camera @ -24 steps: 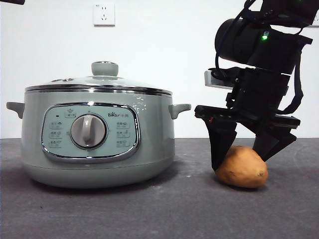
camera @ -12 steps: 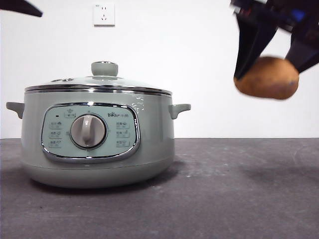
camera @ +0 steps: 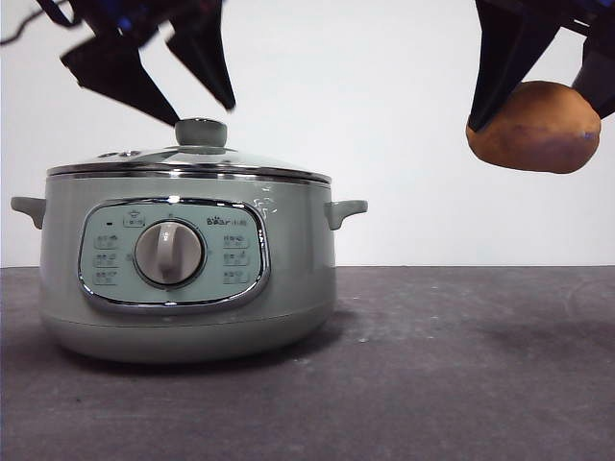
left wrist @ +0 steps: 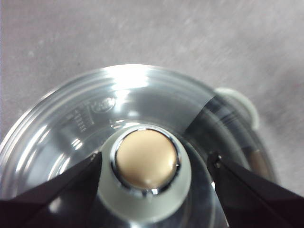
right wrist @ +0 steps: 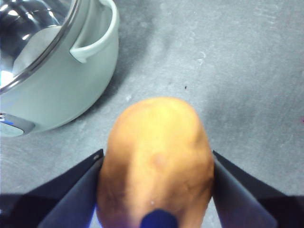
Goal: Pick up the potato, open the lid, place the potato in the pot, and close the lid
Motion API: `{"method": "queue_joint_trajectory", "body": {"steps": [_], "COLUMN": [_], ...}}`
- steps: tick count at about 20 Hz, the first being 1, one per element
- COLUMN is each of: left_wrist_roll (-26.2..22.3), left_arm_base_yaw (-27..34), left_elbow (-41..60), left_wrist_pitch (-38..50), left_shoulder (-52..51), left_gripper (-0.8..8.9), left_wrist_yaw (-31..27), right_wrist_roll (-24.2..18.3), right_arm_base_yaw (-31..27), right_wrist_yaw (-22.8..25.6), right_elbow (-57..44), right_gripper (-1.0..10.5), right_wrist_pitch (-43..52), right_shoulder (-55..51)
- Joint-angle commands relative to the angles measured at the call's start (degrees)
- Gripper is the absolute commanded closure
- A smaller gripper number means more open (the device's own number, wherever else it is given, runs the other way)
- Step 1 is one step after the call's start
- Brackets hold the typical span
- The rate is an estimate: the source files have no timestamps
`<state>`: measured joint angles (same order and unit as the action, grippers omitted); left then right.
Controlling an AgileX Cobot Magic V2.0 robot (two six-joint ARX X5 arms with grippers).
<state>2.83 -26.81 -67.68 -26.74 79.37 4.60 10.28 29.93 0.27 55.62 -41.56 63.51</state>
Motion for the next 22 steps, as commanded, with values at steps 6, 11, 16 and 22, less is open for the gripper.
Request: {"method": "queue_joint_trajectory", "body": {"steps": [6, 11, 16, 22], "left_wrist_roll": [-1.6, -1.6, -1.6, -3.0], "left_arm_base_yaw": [-0.3, -0.3, -0.2, -0.2], "left_elbow": [-0.1, -0.1, -2.0, -8.5], "left_wrist_pitch": [1.6, 1.6, 2.6, -0.7], "left_shoulder": [3.7, 3.7, 3.0, -2.5], "left_gripper": [6.40, 8.22, 8.22, 8.22], "left_wrist_yaw": [-1.6, -1.6, -2.0, -4.3], "right_wrist_roll": [0.2, 0.2, 0.2, 0.2], "right_arm_base_yaw": [0.1, 0.1, 0.1, 1.4], "right_wrist_yaw": [0.3, 0.3, -0.2, -3.9], "right_elbow": [0.0, 0.0, 0.1, 4.1], "right_gripper": [9.6, 9.6, 9.6, 9.6], "right_wrist_pitch": [-0.5, -0.5, 1.1, 6.5], "right_shoulder": [0.1, 0.1, 0.1, 0.3]}}
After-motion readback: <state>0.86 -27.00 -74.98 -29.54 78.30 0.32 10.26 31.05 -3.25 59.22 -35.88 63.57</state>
